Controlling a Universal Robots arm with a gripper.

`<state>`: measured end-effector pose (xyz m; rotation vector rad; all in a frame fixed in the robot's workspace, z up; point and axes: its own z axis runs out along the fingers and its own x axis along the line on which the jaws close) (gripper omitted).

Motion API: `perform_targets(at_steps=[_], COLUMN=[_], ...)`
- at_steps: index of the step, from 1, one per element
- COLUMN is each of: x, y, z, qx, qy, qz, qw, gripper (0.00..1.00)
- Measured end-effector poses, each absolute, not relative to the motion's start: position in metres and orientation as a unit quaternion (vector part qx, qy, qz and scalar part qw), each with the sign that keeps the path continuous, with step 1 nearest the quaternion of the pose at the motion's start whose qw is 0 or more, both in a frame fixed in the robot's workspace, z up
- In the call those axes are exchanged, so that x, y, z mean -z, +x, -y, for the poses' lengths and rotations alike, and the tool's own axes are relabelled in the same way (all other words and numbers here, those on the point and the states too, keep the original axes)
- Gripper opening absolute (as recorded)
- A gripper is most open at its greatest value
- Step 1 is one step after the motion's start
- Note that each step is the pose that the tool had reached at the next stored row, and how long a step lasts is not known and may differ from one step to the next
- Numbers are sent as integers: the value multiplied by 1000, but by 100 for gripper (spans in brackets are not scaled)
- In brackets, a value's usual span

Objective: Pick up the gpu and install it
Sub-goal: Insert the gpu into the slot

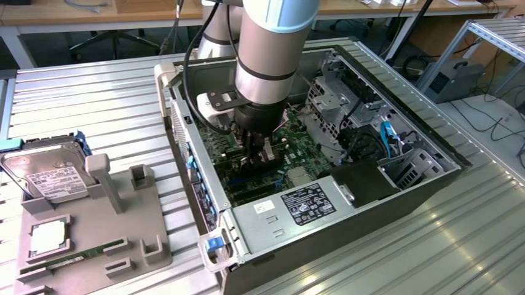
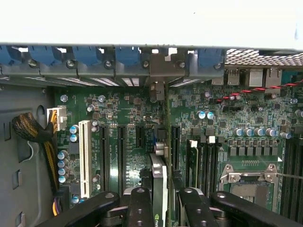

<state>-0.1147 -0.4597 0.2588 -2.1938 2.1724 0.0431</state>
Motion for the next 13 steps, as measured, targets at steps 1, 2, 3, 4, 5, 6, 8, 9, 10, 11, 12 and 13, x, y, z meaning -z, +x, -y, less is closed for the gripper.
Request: perform_targets(at_steps=[1,2,3,4,5,6,8,9,10,11,12,13], x=[-259,-259,-259,-259,-259,-259,-259,-259,-259,-259,-259,-259], y=[-115,-115,-115,-115,-115,-115,-115,-115,-115,-115,-115,-115], z=[460,460,460,460,460,460,460,460,460,460,460,460], qx=[-14,-14,-14,-14,-15,-14,-14,-15,-14,-15,-14,-15], qy=[-710,-710,-710,-710,-710,-710,-710,-710,-710,-710,-710,-710], qz=[-703,-703,-703,-703,-703,-703,-703,-703,-703,-703,-703,-703], qw=[27,27,27,27,27,27,27,27,27,27,27,27], gripper=[27,27,27,27,27,27,27,27,27,27,27,27])
